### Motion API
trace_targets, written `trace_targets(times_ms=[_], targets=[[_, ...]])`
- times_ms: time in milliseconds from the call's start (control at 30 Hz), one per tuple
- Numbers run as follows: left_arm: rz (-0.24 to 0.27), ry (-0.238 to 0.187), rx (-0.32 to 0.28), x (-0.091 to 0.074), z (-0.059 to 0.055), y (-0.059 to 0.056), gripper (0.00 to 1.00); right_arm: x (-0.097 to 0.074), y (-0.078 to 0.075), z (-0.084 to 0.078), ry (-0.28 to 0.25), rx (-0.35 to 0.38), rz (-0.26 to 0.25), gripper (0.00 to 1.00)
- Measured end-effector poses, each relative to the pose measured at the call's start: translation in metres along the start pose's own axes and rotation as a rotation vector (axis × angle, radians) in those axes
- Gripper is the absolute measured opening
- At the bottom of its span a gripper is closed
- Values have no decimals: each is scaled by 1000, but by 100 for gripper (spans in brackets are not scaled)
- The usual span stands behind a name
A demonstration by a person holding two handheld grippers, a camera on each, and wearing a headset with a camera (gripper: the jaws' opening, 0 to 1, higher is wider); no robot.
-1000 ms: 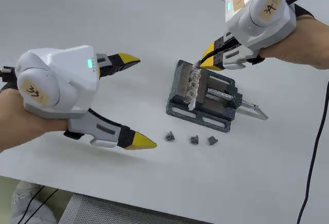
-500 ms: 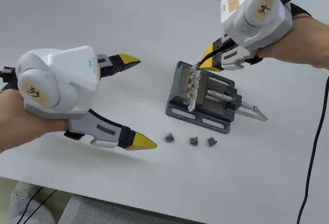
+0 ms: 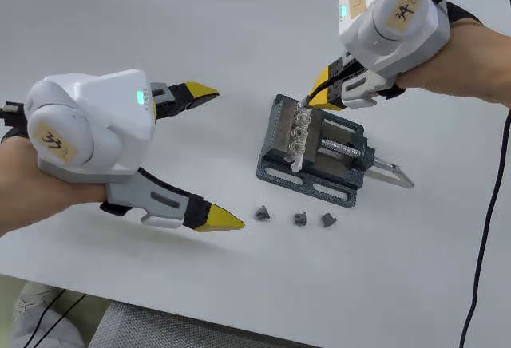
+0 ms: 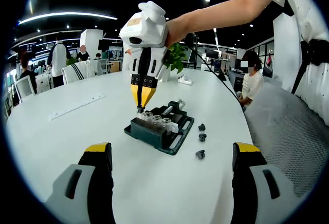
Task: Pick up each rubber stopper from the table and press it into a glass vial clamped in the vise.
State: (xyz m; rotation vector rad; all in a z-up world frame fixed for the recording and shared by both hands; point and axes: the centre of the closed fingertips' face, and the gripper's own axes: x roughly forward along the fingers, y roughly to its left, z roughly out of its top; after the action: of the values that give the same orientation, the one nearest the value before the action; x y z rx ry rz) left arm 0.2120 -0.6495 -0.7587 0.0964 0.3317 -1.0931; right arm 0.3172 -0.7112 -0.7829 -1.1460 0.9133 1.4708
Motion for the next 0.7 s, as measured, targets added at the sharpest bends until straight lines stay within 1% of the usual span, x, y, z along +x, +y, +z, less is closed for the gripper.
trace_targets(times_ms=[233, 367, 433, 700], targets=[[5, -2, -1, -2, 1, 1, 97, 1, -1, 1, 9, -11, 6, 0], [9, 0, -2, -3, 1, 2, 97, 0, -2, 0, -2, 12, 6, 0], [9, 1, 1, -3, 2, 2, 97, 0, -3, -2, -5, 11, 3, 0], [9, 2, 2, -3, 2, 1, 97, 0, -2, -2, 16, 9, 7, 0]])
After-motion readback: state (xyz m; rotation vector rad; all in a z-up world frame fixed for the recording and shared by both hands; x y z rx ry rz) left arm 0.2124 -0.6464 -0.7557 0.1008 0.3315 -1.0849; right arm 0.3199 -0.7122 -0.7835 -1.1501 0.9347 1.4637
